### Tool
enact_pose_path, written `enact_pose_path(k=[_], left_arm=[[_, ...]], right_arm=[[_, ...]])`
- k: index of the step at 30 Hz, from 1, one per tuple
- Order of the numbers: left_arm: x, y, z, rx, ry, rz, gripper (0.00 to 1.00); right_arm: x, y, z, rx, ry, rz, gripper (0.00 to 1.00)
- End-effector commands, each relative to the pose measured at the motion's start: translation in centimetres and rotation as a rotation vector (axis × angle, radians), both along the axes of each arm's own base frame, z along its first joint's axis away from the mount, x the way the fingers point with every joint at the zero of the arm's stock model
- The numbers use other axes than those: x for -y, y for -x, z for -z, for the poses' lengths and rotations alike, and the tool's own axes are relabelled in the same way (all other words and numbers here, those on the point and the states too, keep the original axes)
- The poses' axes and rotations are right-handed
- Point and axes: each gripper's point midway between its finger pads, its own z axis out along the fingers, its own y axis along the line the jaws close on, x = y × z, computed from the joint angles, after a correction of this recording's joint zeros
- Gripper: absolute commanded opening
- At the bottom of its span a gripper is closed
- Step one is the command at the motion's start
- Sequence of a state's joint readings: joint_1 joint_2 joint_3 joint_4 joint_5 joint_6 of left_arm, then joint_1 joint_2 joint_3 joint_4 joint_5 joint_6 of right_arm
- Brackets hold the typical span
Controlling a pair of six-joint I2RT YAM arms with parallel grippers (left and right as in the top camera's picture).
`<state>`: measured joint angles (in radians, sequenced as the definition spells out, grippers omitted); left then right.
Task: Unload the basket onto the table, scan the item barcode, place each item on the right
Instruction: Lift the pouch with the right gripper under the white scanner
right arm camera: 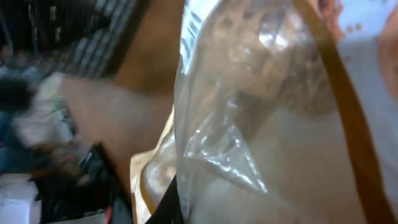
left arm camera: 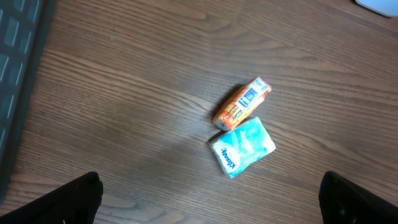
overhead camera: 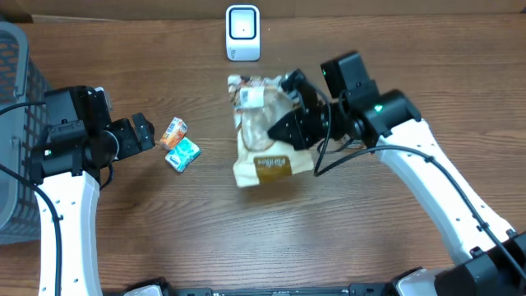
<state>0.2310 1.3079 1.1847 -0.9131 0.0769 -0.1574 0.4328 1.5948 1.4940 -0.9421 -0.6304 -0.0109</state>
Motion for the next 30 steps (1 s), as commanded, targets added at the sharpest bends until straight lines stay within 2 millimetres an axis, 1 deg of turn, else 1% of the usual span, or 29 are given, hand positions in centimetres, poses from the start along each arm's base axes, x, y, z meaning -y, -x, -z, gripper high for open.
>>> enact_pose_path(k=[1,2,5,6,8,9,11,12,14,17,19,21,25,30], left_arm=[[-0.3,-0.3,-1.4,0.040,-0.014,-0.011,0.99],[-0.2,-0.3,-1.4,0.040,-0.014,-0.011,1.00],[-0.2,-0.3,-1.4,0.040,-0.014,-0.011,1.00],[-0.2,-0.3,-1.4,0.040,-0.014,-0.011,1.00],[-0.2,-0.3,-1.4,0.040,-0.014,-0.011,1.00],[-0.2,-0.3,-1.4,0.040,-0.014,-0.011,1.00],[-0.2,-0.3,-1.4,0.040,-0.014,-0.011,1.00],[-0.2,-0.3,-1.4,0.040,-0.014,-0.011,0.99],[-0.2,-0.3,-1.4,0.040,-0.014,-0.011,1.00],[-0.2,-0.3,-1.4,0.040,-0.014,-0.011,1.00],[-0.2,-0.3,-1.4,0.040,-0.014,-0.011,1.00],[-0.2,-0.3,-1.4,0.040,-0.014,-0.011,1.00],[-0.2,-0.3,-1.4,0.040,-0.014,-0.011,1.00],[-0.2,-0.3,-1.4,0.040,-0.014,-0.011,1.00]], right_arm=[[2.0,-5.7,-5.7,0.206,0.127,0.196,0.04],[2.3,-6.8,-6.4,0.239,0.160,0.225,0.04],[3.6,-11.6,-8.4,0.409,0.308,0.356,0.04],[3.8,-13.1,-8.7,0.466,0.350,0.391,0.04],[4.1,-16.0,-9.1,0.599,0.446,0.465,0.04],[4.1,-17.0,-9.0,0.639,0.484,0.491,0.04],[4.3,-19.7,-8.9,0.739,0.559,0.588,0.04],[4.3,-20.7,-8.7,0.778,0.595,0.607,0.04],[4.2,-22.5,-8.0,0.867,0.702,0.597,0.04],[4.2,-24.8,-6.2,0.984,0.924,0.567,0.04],[4.0,-26.4,-5.2,1.046,1.019,0.585,0.04],[3.4,-27.7,-4.3,1.094,1.048,0.588,0.04],[2.1,-29.7,-1.4,1.167,1.121,0.519,0.04],[1.3,-30.9,3.6,1.192,1.309,0.301,0.04]])
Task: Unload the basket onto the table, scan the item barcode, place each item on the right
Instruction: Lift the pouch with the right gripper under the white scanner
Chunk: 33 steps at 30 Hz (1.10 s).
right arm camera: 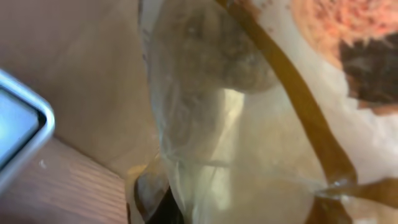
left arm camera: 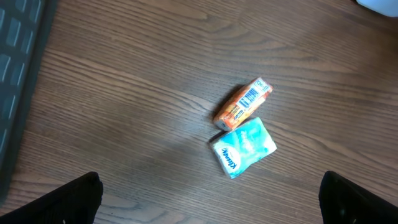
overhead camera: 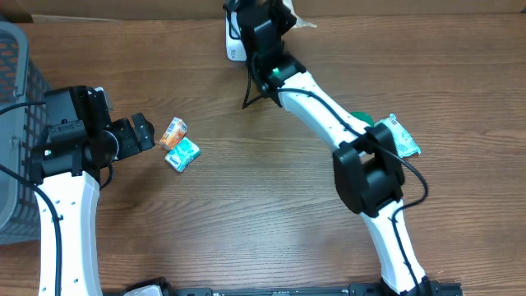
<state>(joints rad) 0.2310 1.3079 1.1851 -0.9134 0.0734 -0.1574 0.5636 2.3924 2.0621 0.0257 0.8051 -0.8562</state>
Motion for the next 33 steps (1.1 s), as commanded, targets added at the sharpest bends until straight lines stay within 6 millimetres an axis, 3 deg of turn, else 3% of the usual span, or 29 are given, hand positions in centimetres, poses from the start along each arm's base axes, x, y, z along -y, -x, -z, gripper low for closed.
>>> enact_pose_path(k=[1,5,8,19,27,33], left_arm=[[-0.2,-0.3,-1.4,0.040,-0.012,-0.009,0.99],[-0.2,-0.3,-1.4,0.040,-0.012,-0.009,1.00],[-0.2,-0.3,-1.4,0.040,-0.012,-0.009,1.00],[-0.2,-0.3,-1.4,0.040,-0.012,-0.009,1.00],[-0.2,-0.3,-1.4,0.040,-0.012,-0.009,1.00],[-0.2,-0.3,-1.4,0.040,-0.012,-0.009,0.99]], right_arm=[[0.0,-0.4,3.1,-0.089,0.273,-0.011,0.04],[0.0,-0.5,5.3,-0.136,0.357,-0.020,0.04],[-0.4,-0.4,5.4,-0.135,0.358,-0.026,0.04],[-1.3,-0.1,5.0,-0.114,0.347,-0.036,0.04],[-1.0,-0.4,2.4,0.000,0.276,0.019,0.04],[-1.1,-0.5,2.4,0.003,0.273,0.016,0.04]])
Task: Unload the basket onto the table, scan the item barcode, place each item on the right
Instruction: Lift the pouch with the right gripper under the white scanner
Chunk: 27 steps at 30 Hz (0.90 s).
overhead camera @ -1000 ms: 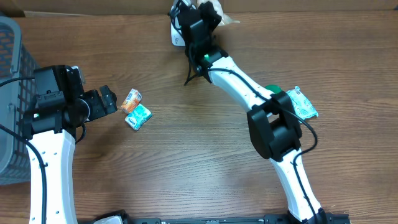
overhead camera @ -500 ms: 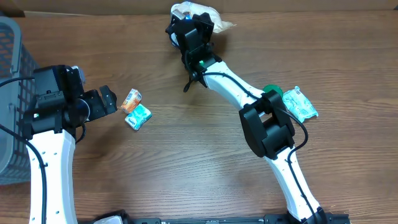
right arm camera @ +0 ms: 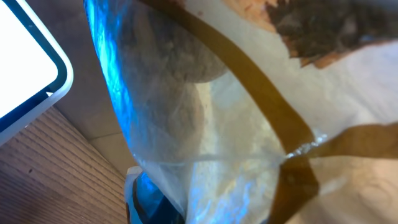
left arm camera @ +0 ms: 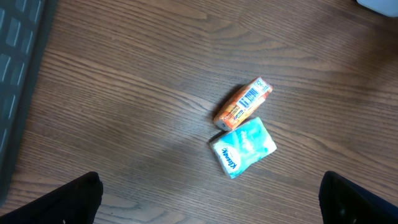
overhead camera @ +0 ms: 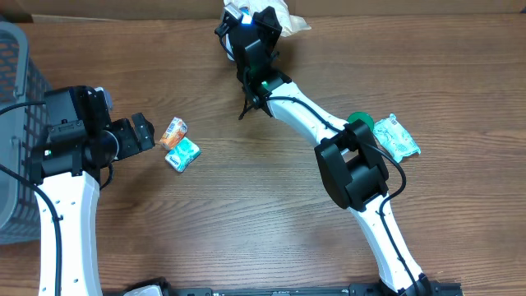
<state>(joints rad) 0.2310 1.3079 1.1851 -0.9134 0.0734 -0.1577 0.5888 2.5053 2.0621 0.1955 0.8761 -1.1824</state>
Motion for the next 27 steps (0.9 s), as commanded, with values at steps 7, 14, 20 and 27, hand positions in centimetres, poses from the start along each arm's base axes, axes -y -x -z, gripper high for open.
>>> enact_pose_path(k=[7,14,20,27], left_arm=[[-0.2,-0.3,-1.4,0.040,-0.012,-0.009,1.00],[-0.2,-0.3,-1.4,0.040,-0.012,-0.009,0.99],[-0.2,-0.3,-1.4,0.040,-0.012,-0.009,1.00],[-0.2,-0.3,-1.4,0.040,-0.012,-0.009,1.00]], right_arm=[[0.3,0.1,-1.5,0.035,-0.027,0.022,0.04],[0.8,0.6,-2.2,0.064,-0.079,0.071,0.04],[0.3,2.3,-6.7,0.127,-0.234,0.080,0.04],[-1.0,6.6,-13.1,0.053,-0.536,-0.033,0.04]])
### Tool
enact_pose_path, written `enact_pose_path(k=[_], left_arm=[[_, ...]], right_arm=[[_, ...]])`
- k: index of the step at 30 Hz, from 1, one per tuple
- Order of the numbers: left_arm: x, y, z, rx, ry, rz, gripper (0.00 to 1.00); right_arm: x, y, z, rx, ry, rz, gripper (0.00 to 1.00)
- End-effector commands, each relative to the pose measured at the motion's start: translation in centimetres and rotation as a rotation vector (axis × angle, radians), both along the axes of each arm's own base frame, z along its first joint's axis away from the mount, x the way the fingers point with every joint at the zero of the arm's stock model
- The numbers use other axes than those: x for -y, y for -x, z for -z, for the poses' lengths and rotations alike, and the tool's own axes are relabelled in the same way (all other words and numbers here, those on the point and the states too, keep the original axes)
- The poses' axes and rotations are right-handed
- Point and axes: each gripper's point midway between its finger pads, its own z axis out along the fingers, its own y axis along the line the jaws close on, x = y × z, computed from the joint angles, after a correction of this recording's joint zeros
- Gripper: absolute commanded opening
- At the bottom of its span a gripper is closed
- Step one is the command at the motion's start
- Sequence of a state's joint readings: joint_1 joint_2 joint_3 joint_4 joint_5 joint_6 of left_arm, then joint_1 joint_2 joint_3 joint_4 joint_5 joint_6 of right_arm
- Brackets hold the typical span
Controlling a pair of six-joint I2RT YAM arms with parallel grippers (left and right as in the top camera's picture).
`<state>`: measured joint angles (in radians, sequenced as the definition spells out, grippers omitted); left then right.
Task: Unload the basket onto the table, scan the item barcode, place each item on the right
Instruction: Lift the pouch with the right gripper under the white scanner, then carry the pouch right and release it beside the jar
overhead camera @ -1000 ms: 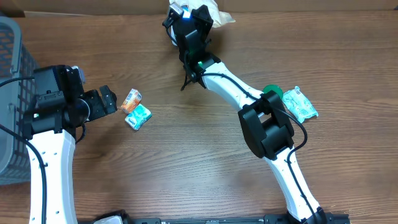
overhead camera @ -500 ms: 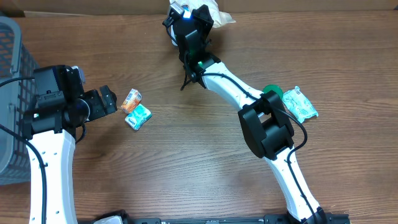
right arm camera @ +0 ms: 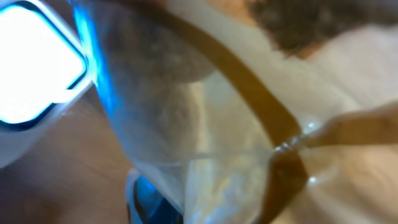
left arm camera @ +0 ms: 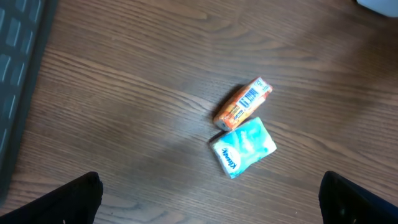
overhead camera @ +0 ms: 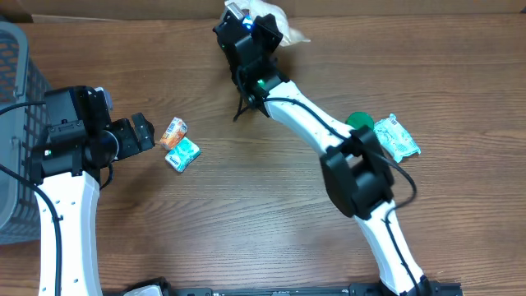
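Note:
At the table's far edge my right gripper [overhead camera: 248, 37] is shut on a cream and clear plastic snack bag [overhead camera: 278, 20]. In the right wrist view the bag [right arm camera: 236, 124], with its brown band, fills the frame. It hangs beside the white scanner [right arm camera: 31, 81], and blue light falls on the plastic. Overhead the scanner is hidden under the arm. No barcode shows in these views. Far to the left, my left gripper [overhead camera: 145, 131] stands open with nothing in it.
A small orange box [left arm camera: 244, 102] and a teal tissue pack [left arm camera: 242, 147] lie ahead of the left gripper. A grey basket [overhead camera: 12, 123] stands at the left edge. A green round thing [overhead camera: 359, 122] and another teal pack [overhead camera: 398, 136] lie to the right.
The right gripper has shifted slightly, so the scanner face shows more fully at the left of the wrist view. The blue light still falls on the bag. The left arm has not moved.
My right gripper first held the bag over the middle of the table, below the scanner. A second later it had the bag up at the scanner on the far edge. Then blue light lay on the bag, as it does now.

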<state>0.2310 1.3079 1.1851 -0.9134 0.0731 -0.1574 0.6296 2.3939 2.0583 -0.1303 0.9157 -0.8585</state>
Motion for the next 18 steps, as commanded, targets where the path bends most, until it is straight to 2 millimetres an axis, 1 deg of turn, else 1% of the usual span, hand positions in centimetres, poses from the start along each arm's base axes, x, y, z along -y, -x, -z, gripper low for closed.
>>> enact_pose_path(k=[1,2,4,6,7,10,12,13,14,16,18], left_arm=[[-0.2,-0.3,-1.4,0.040,-0.011,-0.009,1.00],[-0.2,-0.3,-1.4,0.040,-0.011,-0.009,1.00],[-0.2,-0.3,-1.4,0.040,-0.011,-0.009,1.00],[-0.2,-0.3,-1.4,0.040,-0.011,-0.009,1.00],[-0.2,-0.3,-1.4,0.040,-0.011,-0.009,1.00],[-0.2,-0.3,-1.4,0.040,-0.011,-0.009,0.99],[-0.2,-0.3,-1.4,0.040,-0.011,-0.009,1.00],[-0.2,-0.3,-1.4,0.040,-0.011,-0.009,1.00],[-0.2,-0.3,-1.4,0.040,-0.011,-0.009,1.00],[-0.2,-0.3,-1.4,0.040,-0.011,-0.009,1.00],[-0.2,-0.3,-1.4,0.040,-0.011,-0.009,1.00]], right_arm=[[-1.0,4.0,-12.7,0.125,-0.417,-0.097,0.04],[-1.1,5.0,-13.8,0.098,-0.474,-0.130,0.04],[-0.8,7.2,-16.4,0.069,-0.594,-0.163,0.04],[0.3,9.5,-18.6,0.046,-0.706,-0.158,0.04],[1.2,11.1,-19.5,0.020,-0.780,-0.140,0.04],[2.6,15.6,-20.7,-0.117,-0.929,-0.151,0.04],[3.6,19.2,-21.1,-0.259,-1.018,-0.191,0.04],[4.4,20.5,-21.2,-0.308,-1.047,-0.193,0.04],[5.9,21.8,-21.3,-0.344,-1.081,-0.168,0.04],[10.0,23.1,-21.1,-0.354,-1.148,-0.036,0.04],[14.9,24.0,-20.1,-0.341,-1.225,0.160,0.04]])
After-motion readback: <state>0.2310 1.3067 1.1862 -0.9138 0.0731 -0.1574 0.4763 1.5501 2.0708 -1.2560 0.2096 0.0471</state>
